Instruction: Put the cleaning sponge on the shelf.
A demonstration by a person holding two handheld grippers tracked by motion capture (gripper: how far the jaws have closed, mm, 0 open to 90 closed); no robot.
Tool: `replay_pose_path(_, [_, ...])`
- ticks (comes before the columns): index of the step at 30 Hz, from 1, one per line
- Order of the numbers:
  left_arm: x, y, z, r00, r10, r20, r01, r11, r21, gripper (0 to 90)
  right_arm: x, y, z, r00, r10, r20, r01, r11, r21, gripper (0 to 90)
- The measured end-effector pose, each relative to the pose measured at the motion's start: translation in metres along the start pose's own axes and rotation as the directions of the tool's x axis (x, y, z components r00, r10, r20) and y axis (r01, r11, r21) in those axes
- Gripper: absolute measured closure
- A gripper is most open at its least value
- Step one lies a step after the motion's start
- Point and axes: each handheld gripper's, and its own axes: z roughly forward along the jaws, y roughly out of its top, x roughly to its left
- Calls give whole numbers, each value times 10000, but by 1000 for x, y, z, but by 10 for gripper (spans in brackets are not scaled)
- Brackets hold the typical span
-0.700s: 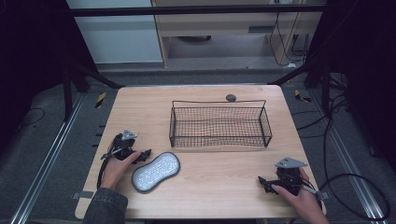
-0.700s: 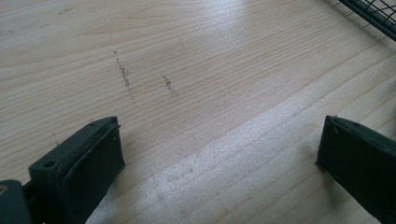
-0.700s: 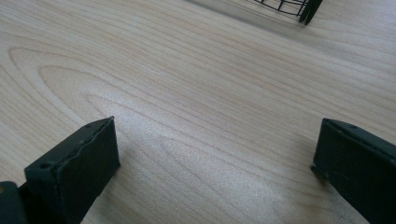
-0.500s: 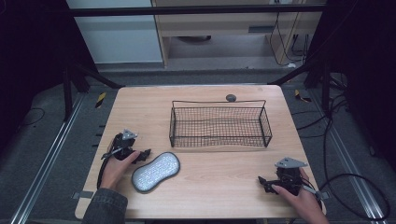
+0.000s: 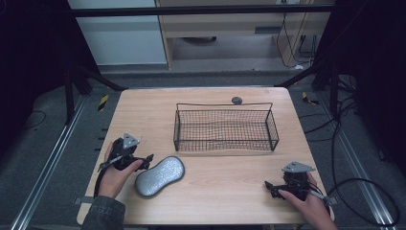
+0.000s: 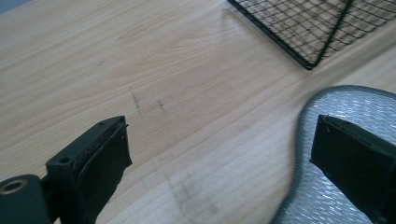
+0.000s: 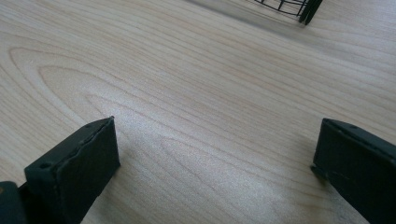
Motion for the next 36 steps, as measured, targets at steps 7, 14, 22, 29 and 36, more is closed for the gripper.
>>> replay_pose_path(7, [-22,-4,-19,9977,642,226,-652,9966,500,38,0,0,0,10000,2,1,-2,10000,1,3])
replay_pose_path(14, [-43,-6,-32,9924,884,860,-958,9916,870,30,0,0,0,10000,4,0,-4,10000,4,3])
replay_pose_path(22, [-55,-9,-22,9827,1211,1401,-1408,9800,1405,36,0,0,0,10000,-1,0,1,10000,0,4])
replay_pose_path(29, [-60,-11,-14,9761,1338,1710,-1625,9726,1662,37,0,0,0,10000,1,-8,-1,10000,-3,3])
replay_pose_path(36, [-59,-12,-3,9707,1347,1991,-1696,9707,1705,38,0,0,0,10000,1,0,-1,10000,1,3])
